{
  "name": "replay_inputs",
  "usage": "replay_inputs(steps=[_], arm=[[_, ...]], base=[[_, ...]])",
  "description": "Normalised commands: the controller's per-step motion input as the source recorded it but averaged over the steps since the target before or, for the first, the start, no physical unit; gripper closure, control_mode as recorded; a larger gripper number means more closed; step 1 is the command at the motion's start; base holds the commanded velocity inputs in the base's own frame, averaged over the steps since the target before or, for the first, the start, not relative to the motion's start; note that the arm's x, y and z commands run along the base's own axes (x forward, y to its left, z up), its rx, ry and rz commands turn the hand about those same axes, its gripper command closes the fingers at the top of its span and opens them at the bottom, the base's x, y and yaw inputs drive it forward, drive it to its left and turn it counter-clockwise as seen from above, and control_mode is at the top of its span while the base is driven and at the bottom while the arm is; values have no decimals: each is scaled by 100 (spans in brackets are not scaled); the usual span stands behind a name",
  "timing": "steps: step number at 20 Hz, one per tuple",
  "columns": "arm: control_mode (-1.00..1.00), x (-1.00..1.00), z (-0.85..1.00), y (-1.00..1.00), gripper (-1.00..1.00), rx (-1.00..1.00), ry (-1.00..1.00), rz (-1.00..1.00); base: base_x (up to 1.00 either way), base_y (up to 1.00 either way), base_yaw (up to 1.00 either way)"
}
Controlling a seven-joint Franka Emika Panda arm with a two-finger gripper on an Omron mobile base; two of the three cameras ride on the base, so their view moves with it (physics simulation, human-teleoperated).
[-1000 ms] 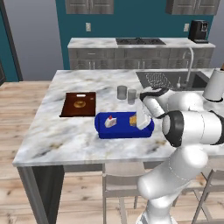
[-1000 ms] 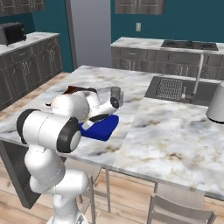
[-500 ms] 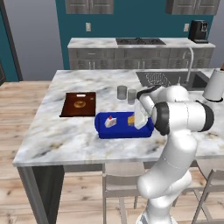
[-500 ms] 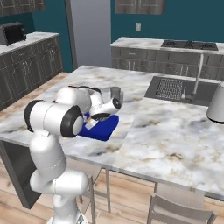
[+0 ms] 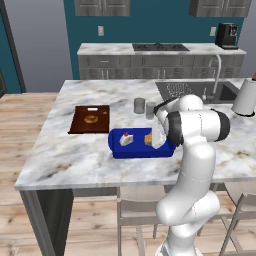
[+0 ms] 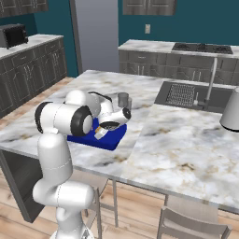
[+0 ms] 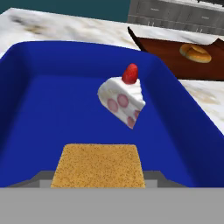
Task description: Take the cakes from the fridge and place them on the empty tray on the dining counter.
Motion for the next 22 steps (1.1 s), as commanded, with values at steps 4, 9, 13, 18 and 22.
replay_inputs(steps=[4, 9, 13, 18, 22], arm=[[-100, 31, -29, -1, 100, 0, 0, 0], [-100, 35, -27, -1, 100, 0, 0, 0], [-100, 32, -24, -3, 100, 0, 0, 0], [-100, 0, -14, 0, -100, 0, 0, 1], [-100, -47, 0, 0, -100, 0, 0, 0]], base=[[0, 0, 0], [0, 0, 0], [0, 0, 0], [0, 0, 0], [0, 0, 0]])
